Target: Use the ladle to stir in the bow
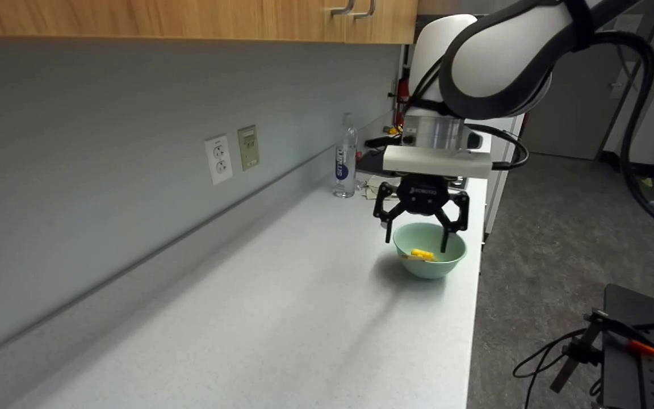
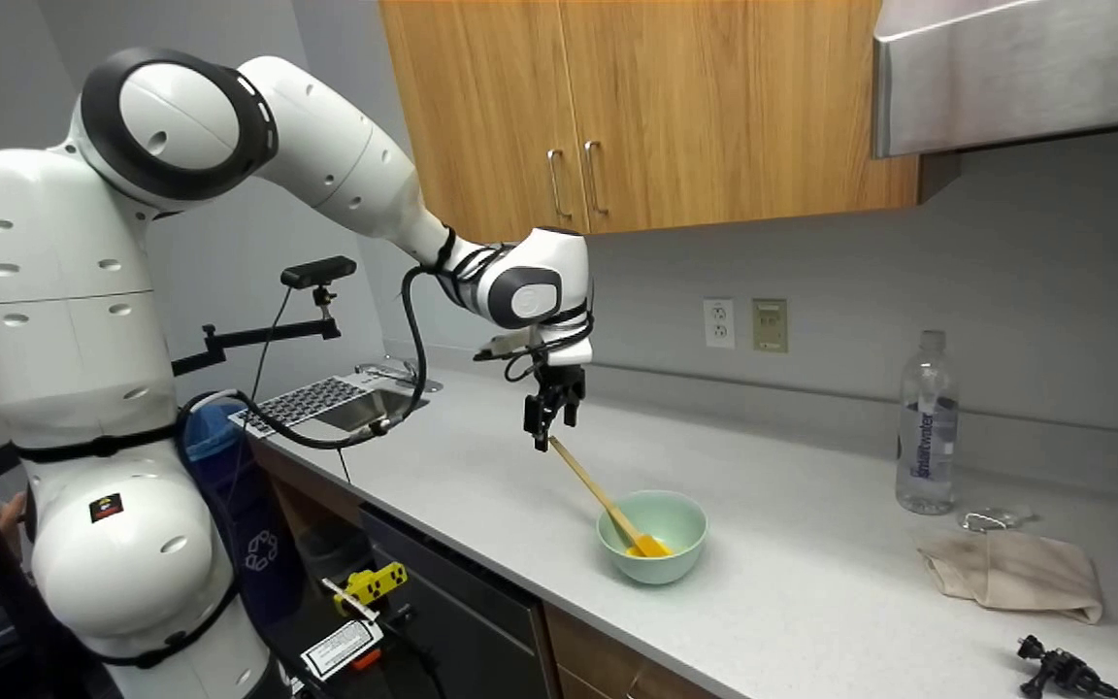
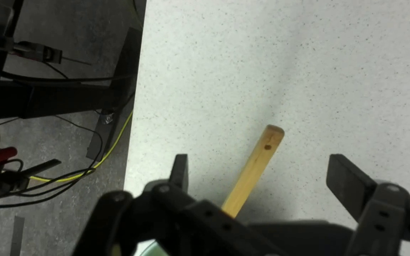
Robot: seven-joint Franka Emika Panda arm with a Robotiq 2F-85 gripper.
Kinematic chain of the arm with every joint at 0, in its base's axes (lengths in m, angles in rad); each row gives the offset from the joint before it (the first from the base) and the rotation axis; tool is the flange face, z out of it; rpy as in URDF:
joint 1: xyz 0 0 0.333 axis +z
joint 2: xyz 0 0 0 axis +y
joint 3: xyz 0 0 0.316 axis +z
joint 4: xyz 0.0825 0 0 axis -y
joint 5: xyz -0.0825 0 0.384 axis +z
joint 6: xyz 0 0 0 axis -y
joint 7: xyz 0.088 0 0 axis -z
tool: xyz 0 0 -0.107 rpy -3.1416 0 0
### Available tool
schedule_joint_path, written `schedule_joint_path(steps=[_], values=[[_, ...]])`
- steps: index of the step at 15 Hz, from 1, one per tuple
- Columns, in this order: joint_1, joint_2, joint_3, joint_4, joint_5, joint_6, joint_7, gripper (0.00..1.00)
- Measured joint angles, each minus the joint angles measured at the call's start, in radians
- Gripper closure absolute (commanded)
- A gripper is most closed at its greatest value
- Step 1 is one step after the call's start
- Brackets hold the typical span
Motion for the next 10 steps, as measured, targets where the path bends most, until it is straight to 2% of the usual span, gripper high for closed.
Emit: schedule_joint_path(steps=[1, 2, 4, 7, 8, 10], values=[[0.007, 0.001, 0.006, -0.010, -0.030, 0.014, 0.025, 0.14], [0.012, 0.002, 0.011, -0.018, -0.058, 0.026, 0.046, 0.17], [0.020, 0.005, 0.016, -0.031, -0.109, 0.043, 0.082, 0.34], [0.023, 0.014, 0.017, -0.034, -0.156, 0.049, 0.119, 0.46], [0.023, 0.017, 0.017, -0.034, -0.161, 0.049, 0.124, 0.66], [0.023, 0.022, 0.017, -0.033, -0.172, 0.049, 0.131, 0.80]])
